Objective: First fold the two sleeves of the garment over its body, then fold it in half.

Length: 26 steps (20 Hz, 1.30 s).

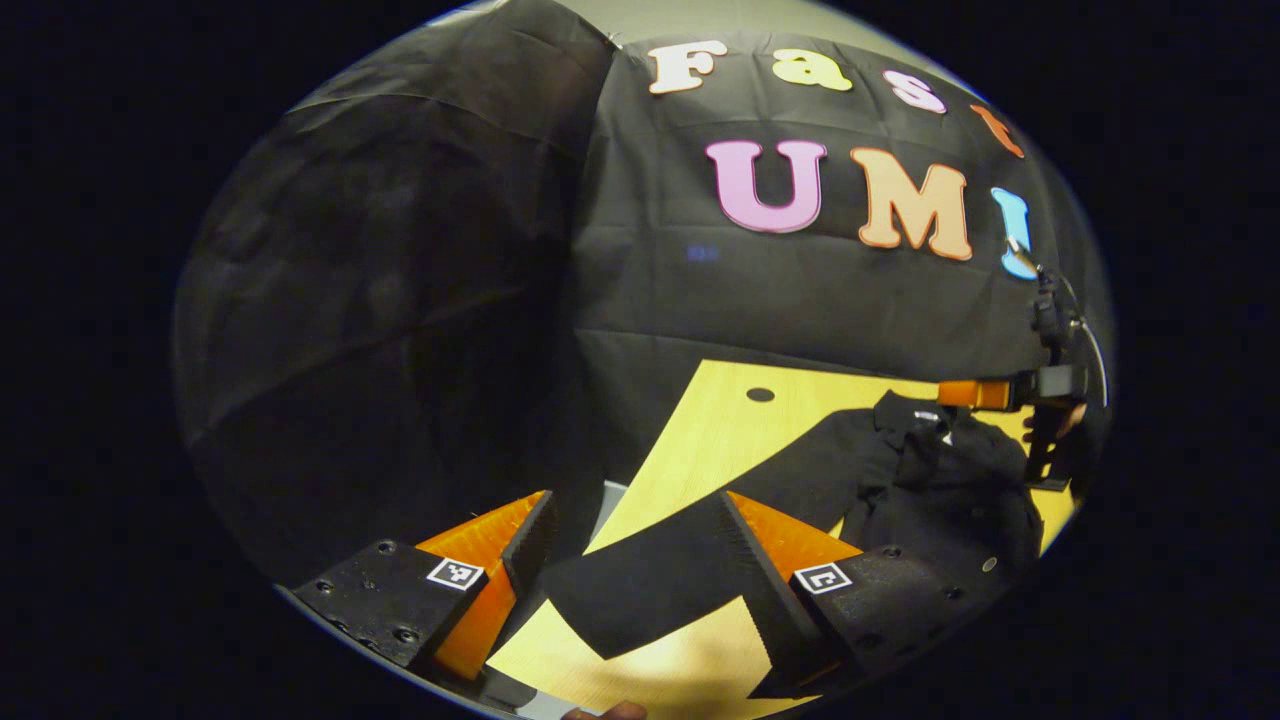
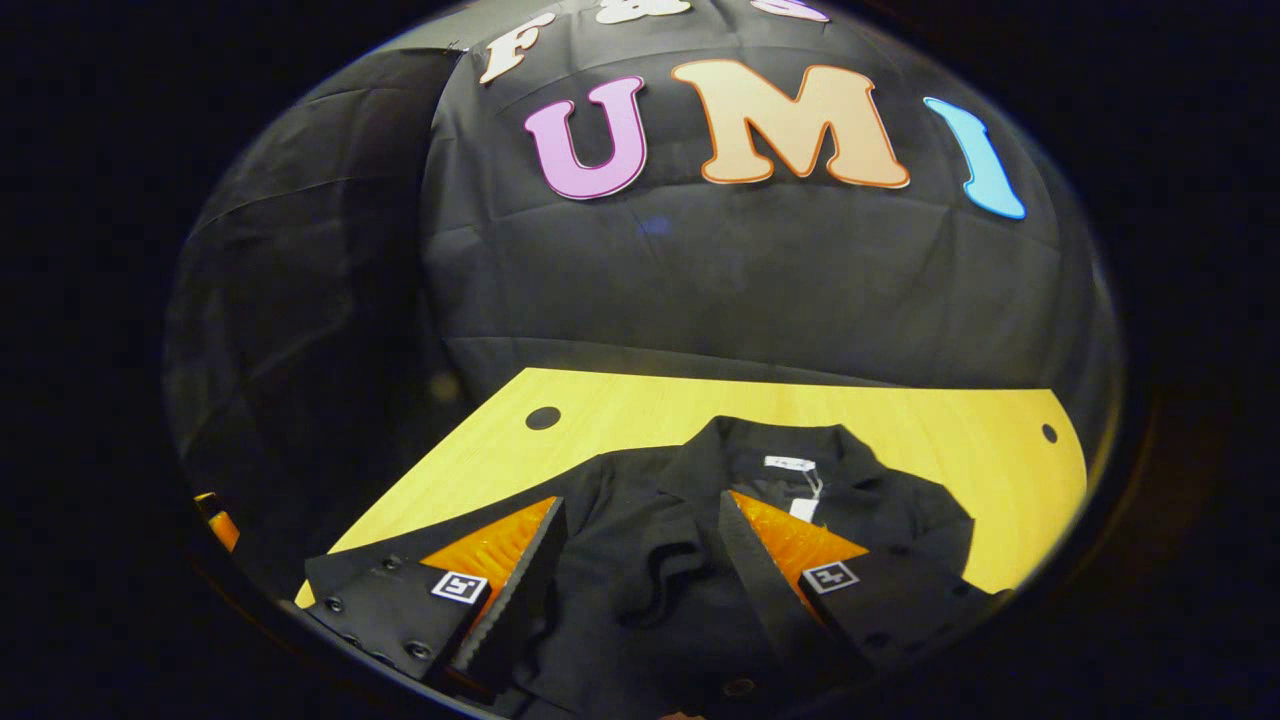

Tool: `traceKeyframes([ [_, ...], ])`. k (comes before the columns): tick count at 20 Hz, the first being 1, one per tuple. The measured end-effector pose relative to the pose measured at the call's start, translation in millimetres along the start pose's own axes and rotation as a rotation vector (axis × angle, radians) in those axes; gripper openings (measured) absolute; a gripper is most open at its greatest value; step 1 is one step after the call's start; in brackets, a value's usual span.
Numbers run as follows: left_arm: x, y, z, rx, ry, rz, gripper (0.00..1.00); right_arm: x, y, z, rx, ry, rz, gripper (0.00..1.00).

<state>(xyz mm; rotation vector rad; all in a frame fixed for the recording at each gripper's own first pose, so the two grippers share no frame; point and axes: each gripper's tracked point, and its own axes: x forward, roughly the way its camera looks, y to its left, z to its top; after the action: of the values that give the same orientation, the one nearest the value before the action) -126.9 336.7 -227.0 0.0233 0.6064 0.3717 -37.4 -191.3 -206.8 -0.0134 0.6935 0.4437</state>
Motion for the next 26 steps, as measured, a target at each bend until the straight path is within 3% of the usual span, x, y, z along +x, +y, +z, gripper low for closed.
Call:
traceKeyframes([
  [1,7,-1,-10,0.02,0.034,0.0,0.97,-9,-4,0,-0.002,-0.012,-0.01,0.98],
  [3,19,-4,-36,0.033,0.111,-0.013,0.96,-26,-14,2,-0.007,-0.032,-0.031,0.94],
  [4,23,-6,-44,0.027,0.135,-0.017,0.96,-34,-20,3,-0.01,-0.039,-0.042,0.98],
  [12,55,-4,-104,0.066,0.296,0.0,0.96,-92,-77,-12,0.021,-0.08,-0.183,0.98],
  [18,42,-9,-145,-0.004,0.443,-0.014,0.95,-124,-107,-30,0.077,-0.08,-0.257,0.98],
  [19,47,-10,-131,-0.01,0.393,-0.023,0.96,-129,-109,-32,0.077,-0.08,-0.262,0.98],
  [22,50,-14,-142,-0.034,0.417,-0.034,0.92,-139,-112,-33,0.074,-0.082,-0.268,0.98],
  [23,47,-17,-143,-0.03,0.421,-0.05,0.87,-142,-112,-34,0.073,-0.083,-0.27,0.98],
  [26,47,-24,-139,0.014,0.407,-0.072,0.25,-148,-112,-41,0.081,-0.08,-0.268,0.98],
])
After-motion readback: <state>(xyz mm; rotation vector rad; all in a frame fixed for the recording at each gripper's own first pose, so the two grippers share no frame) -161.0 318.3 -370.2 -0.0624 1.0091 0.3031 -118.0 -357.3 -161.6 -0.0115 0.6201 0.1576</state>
